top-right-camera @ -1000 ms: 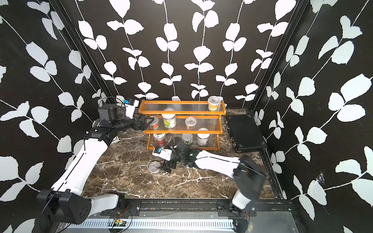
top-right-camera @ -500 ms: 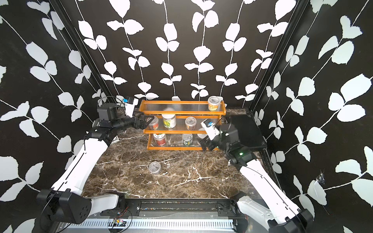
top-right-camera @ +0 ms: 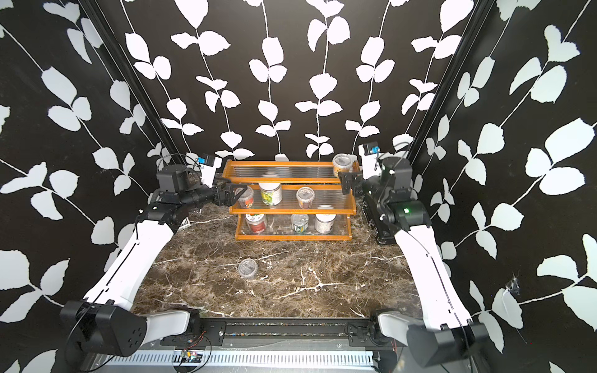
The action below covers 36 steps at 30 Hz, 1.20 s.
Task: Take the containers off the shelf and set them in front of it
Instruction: 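Pick up a container from the shelf.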
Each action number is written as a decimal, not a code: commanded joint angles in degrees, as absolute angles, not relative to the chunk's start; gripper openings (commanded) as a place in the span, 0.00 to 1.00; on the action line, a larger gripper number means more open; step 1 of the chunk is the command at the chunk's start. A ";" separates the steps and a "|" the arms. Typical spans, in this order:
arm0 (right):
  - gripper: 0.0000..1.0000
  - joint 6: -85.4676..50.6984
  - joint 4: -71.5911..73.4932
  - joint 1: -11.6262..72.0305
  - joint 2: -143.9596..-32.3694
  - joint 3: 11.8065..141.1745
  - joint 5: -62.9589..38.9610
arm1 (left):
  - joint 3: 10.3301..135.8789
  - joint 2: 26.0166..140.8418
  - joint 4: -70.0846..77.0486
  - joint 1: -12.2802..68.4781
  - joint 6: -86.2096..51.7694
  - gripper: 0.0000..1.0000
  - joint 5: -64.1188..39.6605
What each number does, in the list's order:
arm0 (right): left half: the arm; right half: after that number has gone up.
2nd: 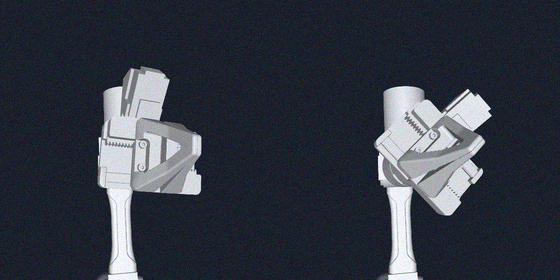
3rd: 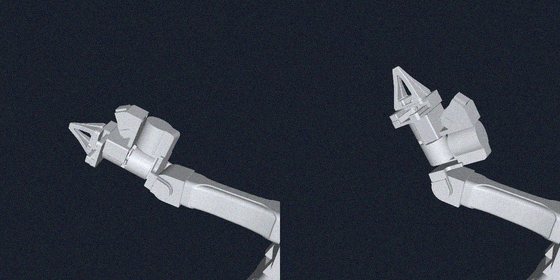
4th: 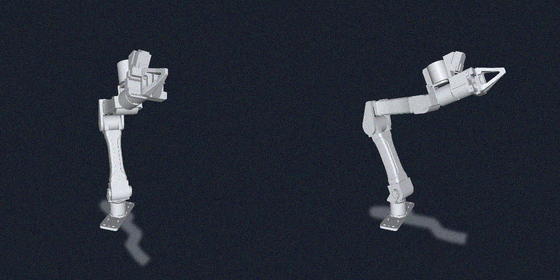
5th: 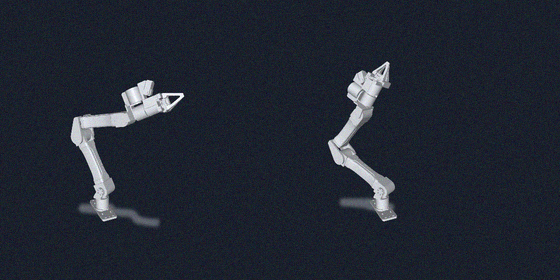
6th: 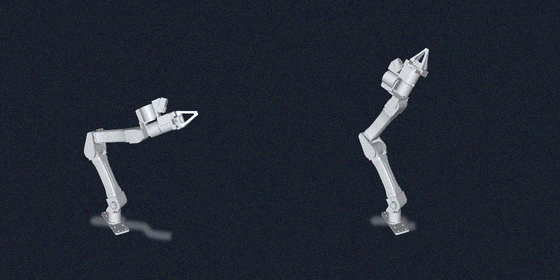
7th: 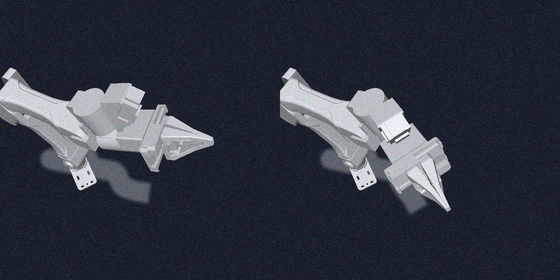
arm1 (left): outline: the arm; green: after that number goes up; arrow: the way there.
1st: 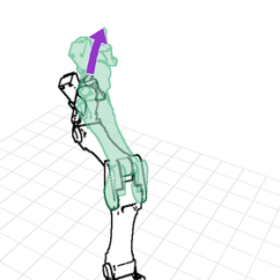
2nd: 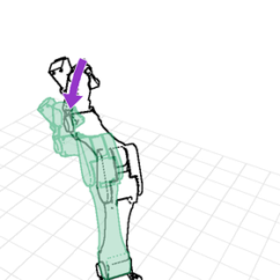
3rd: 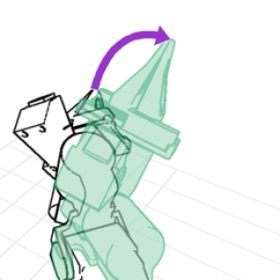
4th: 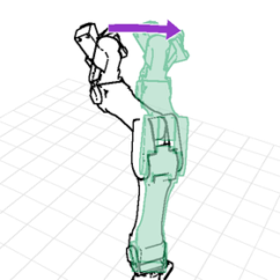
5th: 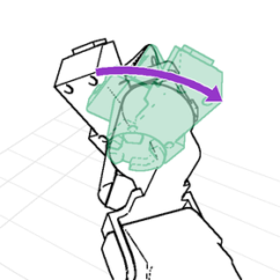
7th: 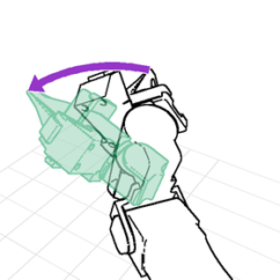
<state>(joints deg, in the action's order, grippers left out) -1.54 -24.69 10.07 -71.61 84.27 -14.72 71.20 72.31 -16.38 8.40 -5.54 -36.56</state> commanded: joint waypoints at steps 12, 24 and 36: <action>1.00 -1.63 -29.18 9.67 -88.07 100.06 -16.02 | 70.62 70.71 -14.32 8.07 -6.12 0.99 -37.19; 0.75 -0.84 -29.82 9.67 -91.14 101.84 -16.35 | 69.77 70.68 -13.72 8.07 -6.46 0.99 -37.10; 0.61 1.82 -28.24 9.83 -86.86 99.59 -20.17 | 70.00 71.08 -13.88 8.04 -6.24 0.99 -37.27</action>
<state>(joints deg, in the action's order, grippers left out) 0.27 -30.92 9.96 -90.56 99.13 -17.12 70.32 72.31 -14.87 8.40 -6.42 -36.58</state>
